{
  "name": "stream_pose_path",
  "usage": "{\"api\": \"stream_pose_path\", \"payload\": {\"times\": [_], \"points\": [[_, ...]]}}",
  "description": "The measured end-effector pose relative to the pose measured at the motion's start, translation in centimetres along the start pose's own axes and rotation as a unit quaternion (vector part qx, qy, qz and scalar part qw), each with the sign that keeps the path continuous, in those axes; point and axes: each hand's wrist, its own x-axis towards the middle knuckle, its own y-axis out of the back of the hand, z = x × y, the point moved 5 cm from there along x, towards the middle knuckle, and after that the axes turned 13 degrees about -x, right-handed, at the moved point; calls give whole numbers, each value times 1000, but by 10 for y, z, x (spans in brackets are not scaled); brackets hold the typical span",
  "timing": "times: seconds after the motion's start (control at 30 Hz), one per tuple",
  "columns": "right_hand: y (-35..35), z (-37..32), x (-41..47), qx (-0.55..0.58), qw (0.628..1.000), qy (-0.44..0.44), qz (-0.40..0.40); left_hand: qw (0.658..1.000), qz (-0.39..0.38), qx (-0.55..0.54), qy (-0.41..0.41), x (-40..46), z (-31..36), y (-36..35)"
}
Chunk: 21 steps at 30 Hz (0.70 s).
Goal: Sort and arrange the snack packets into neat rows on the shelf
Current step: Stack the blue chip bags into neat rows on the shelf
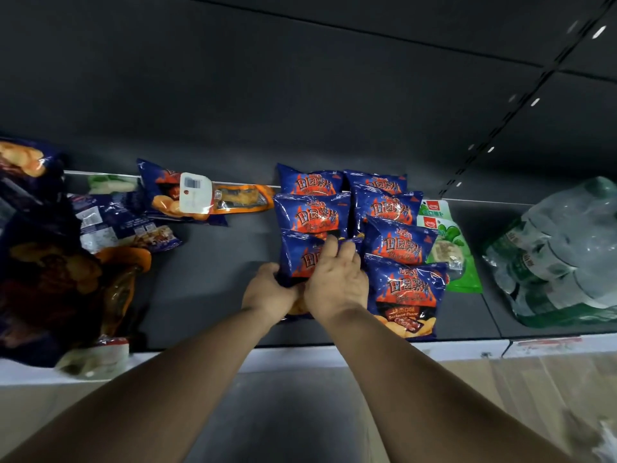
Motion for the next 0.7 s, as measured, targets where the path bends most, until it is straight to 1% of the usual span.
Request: {"api": "stream_pose_path", "payload": {"times": [0.13,0.23,0.3,0.43,0.5,0.57,0.6,0.63,0.7], "points": [[8,-20,-4,45,998,50,18,1000,12,13,-5,0,5,16],[8,-30,-6,66,995,77,23,1000,0,21,-20,0,5,27],[9,-36,-7,81,992,97,29,1000,8,13,-21,0,7,36],[9,-50,-11,97,983,154,33,996,83,-34,-7,14,18,71],[8,-56,-13,96,978,181,29,993,112,-23,-17,26,29,94],[8,-60,-14,96,976,195,21,987,134,54,-67,34,45,114],[9,-61,-15,97,975,200,20,977,151,105,-104,39,51,123],[9,-63,-16,98,973,206,20,962,172,164,-138,43,58,130],[10,-66,-19,99,971,217,16,916,191,291,-200,49,71,136]]}}
